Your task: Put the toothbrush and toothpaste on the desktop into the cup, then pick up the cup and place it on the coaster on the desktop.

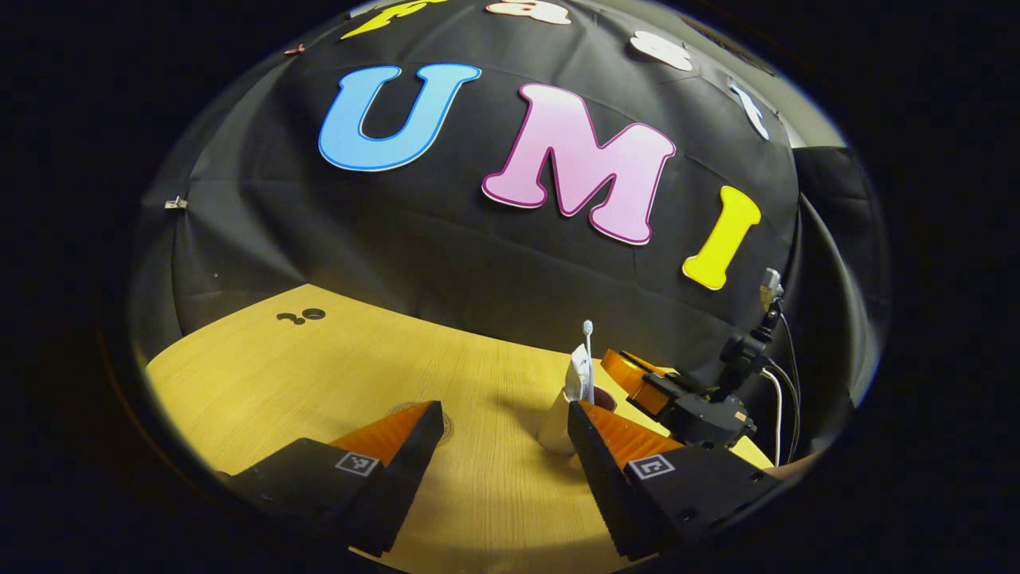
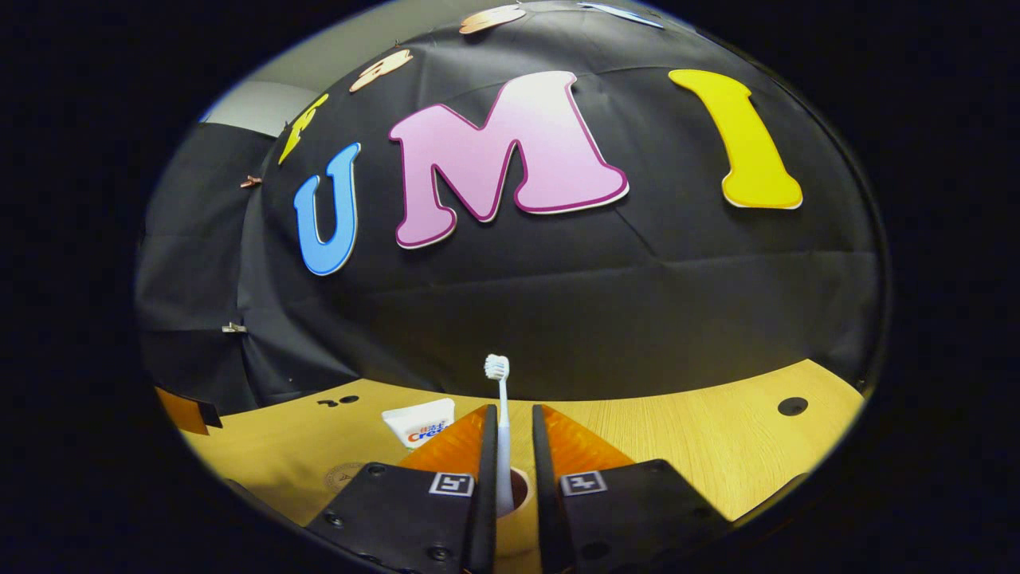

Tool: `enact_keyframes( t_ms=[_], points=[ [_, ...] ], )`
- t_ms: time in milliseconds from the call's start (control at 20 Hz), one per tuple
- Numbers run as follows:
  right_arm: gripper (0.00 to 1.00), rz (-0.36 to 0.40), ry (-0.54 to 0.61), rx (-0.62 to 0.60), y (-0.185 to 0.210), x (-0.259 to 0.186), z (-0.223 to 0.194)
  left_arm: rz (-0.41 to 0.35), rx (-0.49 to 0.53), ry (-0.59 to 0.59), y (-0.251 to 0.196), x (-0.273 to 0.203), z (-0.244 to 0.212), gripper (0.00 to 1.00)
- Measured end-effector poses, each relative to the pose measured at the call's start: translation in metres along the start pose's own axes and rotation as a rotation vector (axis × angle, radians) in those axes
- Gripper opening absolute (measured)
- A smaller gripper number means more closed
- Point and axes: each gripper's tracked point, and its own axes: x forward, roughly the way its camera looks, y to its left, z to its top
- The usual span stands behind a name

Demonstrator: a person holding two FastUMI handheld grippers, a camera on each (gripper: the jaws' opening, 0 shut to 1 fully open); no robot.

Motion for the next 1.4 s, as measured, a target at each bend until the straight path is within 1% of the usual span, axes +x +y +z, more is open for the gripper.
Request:
enact_keyframes(
  t_ms=[150,200,300,350,550,650,800,950,1100,1250,1400],
  points=[
    [0.63,0.018,0.019,0.006,0.008,-0.021,0.01,-0.005,-0.001,0.004,-0.004,-0.005,-0.001,0.98],
    [0.64,0.021,0.034,0.02,0.011,-0.025,0.014,-0.004,0.0,0.004,-0.005,-0.007,-0.001,0.97],
    [0.78,0.007,0.1,0.056,0.013,-0.037,0.016,0.0,0.001,0.003,-0.007,-0.013,-0.002,0.98],
    [0.97,0.001,0.14,0.069,0.015,-0.041,0.015,0.007,0.0,0.004,-0.006,-0.016,-0.003,0.98],
    [0.97,0.003,0.263,0.084,0.025,-0.057,0.017,0.041,-0.012,0.017,-0.001,-0.034,-0.011,0.98],
    [0.97,0.005,0.329,0.1,0.028,-0.063,0.016,0.082,-0.005,0.031,0.008,-0.045,-0.015,0.98],
    [0.97,-0.007,0.421,0.156,0.031,-0.065,0.012,0.139,-0.013,0.029,0.018,-0.069,-0.014,0.98],
    [0.97,-0.026,0.533,0.218,0.034,-0.063,0.0,0.168,-0.049,0.032,0.026,-0.094,-0.014,0.98],
    [0.98,-0.072,0.674,0.28,0.039,-0.066,-0.017,0.191,-0.061,0.055,0.037,-0.117,-0.019,0.98],
    [0.98,-0.111,0.803,0.331,0.044,-0.068,-0.036,0.196,-0.074,0.079,0.046,-0.138,-0.023,0.98],
    [0.98,-0.16,0.893,0.329,0.045,-0.065,-0.055,0.217,-0.074,0.109,0.063,-0.153,-0.029,0.98]
  ],
)
